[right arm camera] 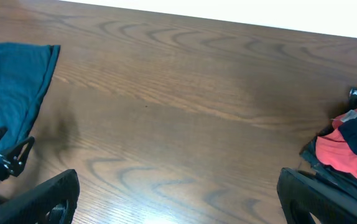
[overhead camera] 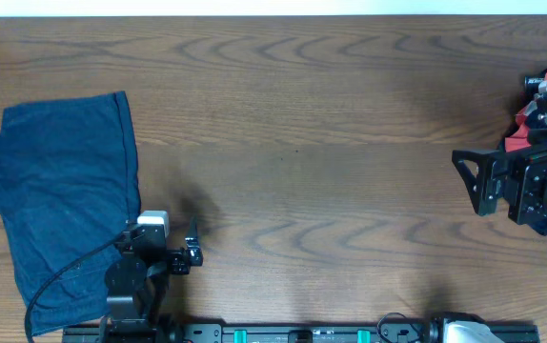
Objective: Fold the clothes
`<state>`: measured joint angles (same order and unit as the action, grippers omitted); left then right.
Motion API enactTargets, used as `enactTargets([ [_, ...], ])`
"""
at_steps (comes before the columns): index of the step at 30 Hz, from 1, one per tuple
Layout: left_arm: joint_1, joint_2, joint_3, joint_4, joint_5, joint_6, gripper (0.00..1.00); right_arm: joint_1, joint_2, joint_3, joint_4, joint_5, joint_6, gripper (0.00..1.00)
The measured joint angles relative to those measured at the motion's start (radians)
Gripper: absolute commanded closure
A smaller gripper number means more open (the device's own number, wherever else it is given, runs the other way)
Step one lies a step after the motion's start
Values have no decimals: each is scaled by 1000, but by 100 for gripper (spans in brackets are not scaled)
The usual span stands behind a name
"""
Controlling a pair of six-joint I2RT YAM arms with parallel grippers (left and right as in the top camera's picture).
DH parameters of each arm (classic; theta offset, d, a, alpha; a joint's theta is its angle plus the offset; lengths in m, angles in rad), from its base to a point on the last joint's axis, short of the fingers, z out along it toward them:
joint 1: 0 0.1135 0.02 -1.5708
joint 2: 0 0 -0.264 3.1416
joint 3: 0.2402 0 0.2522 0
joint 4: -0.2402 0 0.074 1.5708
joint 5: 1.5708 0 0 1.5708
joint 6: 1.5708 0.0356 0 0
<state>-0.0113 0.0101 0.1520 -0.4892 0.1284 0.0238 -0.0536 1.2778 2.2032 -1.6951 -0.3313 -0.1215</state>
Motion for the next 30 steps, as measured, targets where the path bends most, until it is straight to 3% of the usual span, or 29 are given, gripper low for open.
enactTargets([
  [20,0,0,0,0,0,0,2,0,6,0,160,-15,0,1],
  [25,0,0,0,0,0,0,2,0,-50,-104,347,-18,-2,1],
  [30,0,0,0,0,0,0,2,1,-281,-416,650,-22,-14,1],
])
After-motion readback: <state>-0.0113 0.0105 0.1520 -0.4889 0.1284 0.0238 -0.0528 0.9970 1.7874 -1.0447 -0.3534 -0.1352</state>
